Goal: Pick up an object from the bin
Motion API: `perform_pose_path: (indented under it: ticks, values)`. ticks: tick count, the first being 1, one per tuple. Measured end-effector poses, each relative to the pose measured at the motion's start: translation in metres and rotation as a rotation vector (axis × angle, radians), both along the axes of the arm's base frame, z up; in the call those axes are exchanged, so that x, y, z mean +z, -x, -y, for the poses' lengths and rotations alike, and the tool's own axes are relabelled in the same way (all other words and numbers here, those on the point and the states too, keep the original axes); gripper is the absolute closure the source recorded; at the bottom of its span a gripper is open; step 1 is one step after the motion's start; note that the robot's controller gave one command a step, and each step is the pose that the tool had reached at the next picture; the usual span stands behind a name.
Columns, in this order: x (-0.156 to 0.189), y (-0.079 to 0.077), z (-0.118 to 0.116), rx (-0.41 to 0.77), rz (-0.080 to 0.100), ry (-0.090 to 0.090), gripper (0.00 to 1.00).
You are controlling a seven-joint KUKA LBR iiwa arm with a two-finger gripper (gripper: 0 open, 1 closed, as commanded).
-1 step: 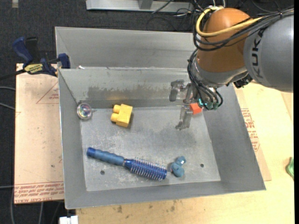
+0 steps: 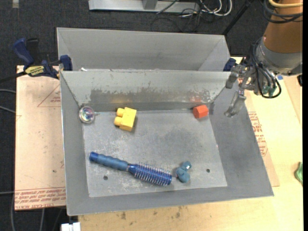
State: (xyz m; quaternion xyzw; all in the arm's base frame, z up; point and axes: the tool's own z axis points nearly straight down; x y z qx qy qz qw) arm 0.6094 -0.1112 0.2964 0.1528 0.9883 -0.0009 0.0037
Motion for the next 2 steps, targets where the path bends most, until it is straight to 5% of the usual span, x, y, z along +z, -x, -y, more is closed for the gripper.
perform_pose_path:
  ticks: [1, 2]
  values:
    - [-0.102, 0.122, -0.034, 0.171, -0.017, -0.006, 0.00]
    - [-0.231, 0.110, -0.082, 0.311, -0.013, -0.005, 0.00]
